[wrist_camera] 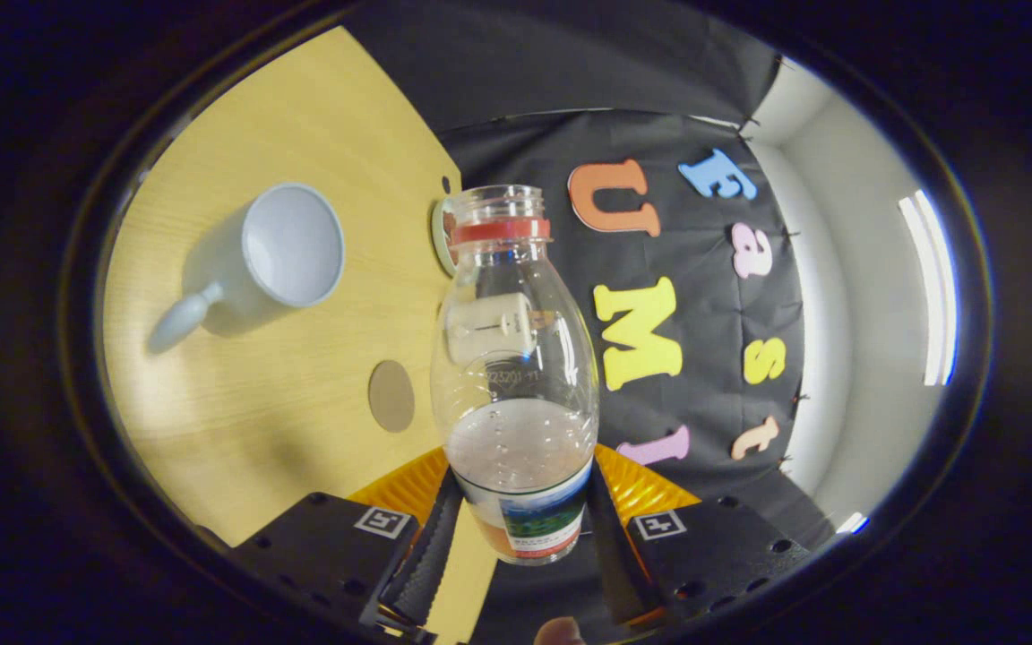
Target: Take the bottle from table, then pour the juice into the cup, finally place the bottle on the coaster
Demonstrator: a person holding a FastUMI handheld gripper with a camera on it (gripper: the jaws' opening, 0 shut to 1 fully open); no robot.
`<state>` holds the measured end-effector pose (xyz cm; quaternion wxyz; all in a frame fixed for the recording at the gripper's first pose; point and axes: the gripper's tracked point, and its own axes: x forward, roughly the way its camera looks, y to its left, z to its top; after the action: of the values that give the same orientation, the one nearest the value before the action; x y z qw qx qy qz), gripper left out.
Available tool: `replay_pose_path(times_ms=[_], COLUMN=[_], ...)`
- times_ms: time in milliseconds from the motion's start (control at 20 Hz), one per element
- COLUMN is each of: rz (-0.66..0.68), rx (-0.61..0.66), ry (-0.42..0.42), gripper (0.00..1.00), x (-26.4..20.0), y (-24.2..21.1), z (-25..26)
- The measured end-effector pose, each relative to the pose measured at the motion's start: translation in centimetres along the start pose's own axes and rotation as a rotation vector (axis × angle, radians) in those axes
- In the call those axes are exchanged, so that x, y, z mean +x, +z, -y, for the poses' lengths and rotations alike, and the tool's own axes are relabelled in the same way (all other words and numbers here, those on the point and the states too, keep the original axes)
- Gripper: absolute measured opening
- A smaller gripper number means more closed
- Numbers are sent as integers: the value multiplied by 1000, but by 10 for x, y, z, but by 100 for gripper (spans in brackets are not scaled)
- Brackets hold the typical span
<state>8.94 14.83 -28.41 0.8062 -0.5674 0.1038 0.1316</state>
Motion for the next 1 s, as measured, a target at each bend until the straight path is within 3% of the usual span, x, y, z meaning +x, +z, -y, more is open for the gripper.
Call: replay_pose_path(times_ms=[250,650,1000], rz=[46,167,255], rx=[420,898,1074], ry=[105,113,50], gripper=[76,76,76], x=[-15,-16,-1], y=[10,16,11], z=[4,70,126])
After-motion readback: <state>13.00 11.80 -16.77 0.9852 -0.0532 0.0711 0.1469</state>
